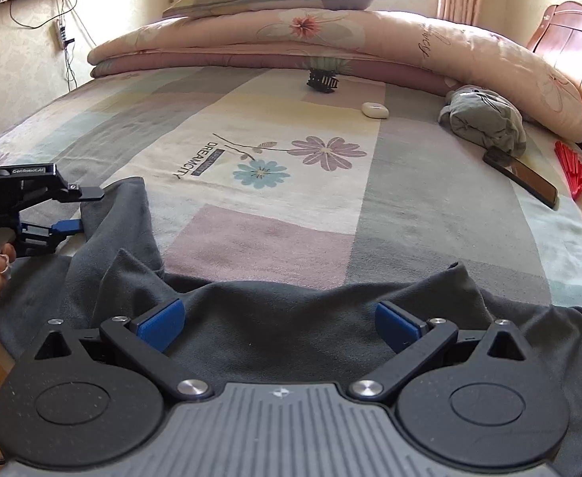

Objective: Fold clothes
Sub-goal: 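Close the left gripper on the grey pant leg end, then lift the pant leg with the left gripper while the right gripper holds the pants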

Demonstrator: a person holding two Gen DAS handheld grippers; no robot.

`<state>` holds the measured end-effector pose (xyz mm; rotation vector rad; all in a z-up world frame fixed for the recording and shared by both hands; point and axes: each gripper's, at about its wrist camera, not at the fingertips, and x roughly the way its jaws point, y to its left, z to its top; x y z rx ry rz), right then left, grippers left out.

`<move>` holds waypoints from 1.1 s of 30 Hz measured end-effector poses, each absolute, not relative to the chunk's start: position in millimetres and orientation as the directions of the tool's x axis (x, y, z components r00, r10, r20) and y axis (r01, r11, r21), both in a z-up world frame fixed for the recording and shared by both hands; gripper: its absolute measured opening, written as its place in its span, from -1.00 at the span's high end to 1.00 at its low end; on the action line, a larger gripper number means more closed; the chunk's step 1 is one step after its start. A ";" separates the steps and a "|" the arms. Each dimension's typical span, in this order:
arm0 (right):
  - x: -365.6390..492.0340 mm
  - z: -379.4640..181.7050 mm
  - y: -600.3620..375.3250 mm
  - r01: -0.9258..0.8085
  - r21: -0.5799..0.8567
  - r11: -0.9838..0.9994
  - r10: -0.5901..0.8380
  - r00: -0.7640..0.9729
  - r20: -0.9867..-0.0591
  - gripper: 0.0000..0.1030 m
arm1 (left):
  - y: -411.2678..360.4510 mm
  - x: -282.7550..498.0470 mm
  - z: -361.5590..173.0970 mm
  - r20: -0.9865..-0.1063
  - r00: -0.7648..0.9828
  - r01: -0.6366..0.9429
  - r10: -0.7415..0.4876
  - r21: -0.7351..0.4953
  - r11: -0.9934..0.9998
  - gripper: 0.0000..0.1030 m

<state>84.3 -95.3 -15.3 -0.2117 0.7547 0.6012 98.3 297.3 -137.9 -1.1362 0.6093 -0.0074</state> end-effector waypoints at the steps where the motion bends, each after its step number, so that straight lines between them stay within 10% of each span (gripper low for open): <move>1: 85.2 -15.4 -95.0 -0.579 0.033 0.815 0.434 0.571 -0.696 -1.00 | 298.1 102.2 -138.1 -0.448 0.840 -0.292 -0.308 -0.850 0.439 0.10; 10: 78.1 -16.9 -90.9 -0.605 0.008 0.797 0.435 0.564 -0.702 -1.00 | 292.0 114.0 -132.6 -0.474 0.813 -0.260 -0.337 -0.814 0.520 0.12; 14: 75.0 -15.8 -92.9 -0.601 0.013 0.799 0.436 0.566 -0.700 -1.00 | 279.6 118.8 -127.3 -0.555 0.792 -0.288 -0.256 -0.708 0.645 0.89; 33: 63.4 -17.9 -96.4 -0.622 0.048 0.782 0.474 0.542 -0.694 -1.00 | 292.1 -9.6 -27.7 -0.458 0.889 -0.328 -0.011 -0.653 0.683 0.94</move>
